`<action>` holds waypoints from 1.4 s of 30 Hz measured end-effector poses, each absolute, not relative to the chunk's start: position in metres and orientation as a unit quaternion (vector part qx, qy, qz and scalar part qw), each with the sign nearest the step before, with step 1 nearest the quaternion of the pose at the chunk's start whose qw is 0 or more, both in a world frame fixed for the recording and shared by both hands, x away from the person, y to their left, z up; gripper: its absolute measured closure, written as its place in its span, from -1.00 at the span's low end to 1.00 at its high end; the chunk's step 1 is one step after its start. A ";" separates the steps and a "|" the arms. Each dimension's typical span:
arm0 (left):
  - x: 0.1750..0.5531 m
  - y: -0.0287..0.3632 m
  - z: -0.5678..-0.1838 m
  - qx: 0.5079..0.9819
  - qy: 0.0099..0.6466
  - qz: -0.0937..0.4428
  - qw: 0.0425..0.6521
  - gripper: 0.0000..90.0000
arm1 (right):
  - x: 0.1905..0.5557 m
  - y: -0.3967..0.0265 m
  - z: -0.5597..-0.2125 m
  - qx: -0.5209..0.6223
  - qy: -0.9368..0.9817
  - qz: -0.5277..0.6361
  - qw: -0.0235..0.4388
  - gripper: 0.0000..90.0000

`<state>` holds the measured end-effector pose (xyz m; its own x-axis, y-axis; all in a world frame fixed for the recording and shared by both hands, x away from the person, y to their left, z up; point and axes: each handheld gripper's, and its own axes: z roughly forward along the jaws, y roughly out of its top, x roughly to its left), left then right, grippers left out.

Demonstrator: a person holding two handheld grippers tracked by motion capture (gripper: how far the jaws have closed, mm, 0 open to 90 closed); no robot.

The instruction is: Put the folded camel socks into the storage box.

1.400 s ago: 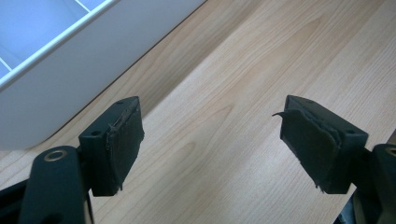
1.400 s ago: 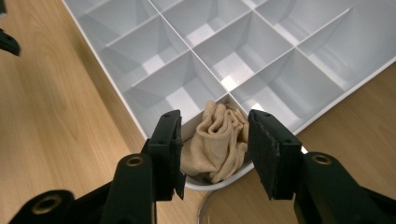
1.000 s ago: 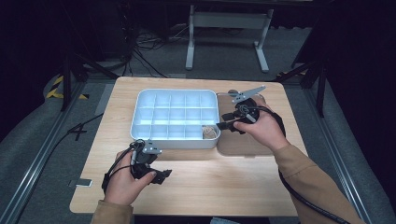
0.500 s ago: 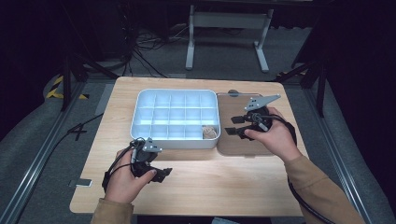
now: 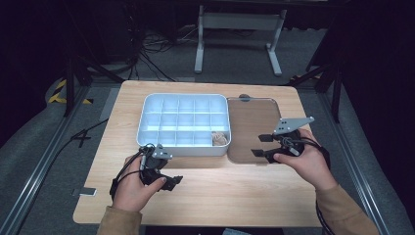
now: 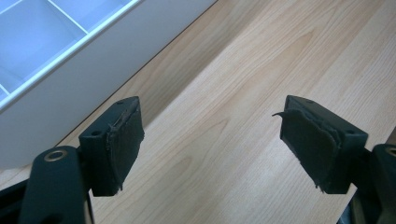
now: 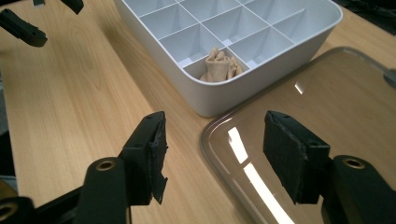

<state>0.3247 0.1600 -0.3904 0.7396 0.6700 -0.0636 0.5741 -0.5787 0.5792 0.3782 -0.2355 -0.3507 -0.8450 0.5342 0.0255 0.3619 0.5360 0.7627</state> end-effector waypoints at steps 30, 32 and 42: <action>0.326 0.164 -0.398 0.891 0.348 0.071 0.283 -0.51 | 0.362 -0.276 -0.415 0.240 0.867 0.423 0.107 -0.17; 0.326 0.164 -0.399 0.890 0.350 0.070 0.283 -0.51 | 0.362 -0.278 -0.425 0.240 0.869 0.421 0.100 -0.17; 0.328 0.163 -0.402 0.893 0.347 0.065 0.280 -0.51 | 0.362 -0.274 -0.458 0.244 0.874 0.412 0.081 -0.17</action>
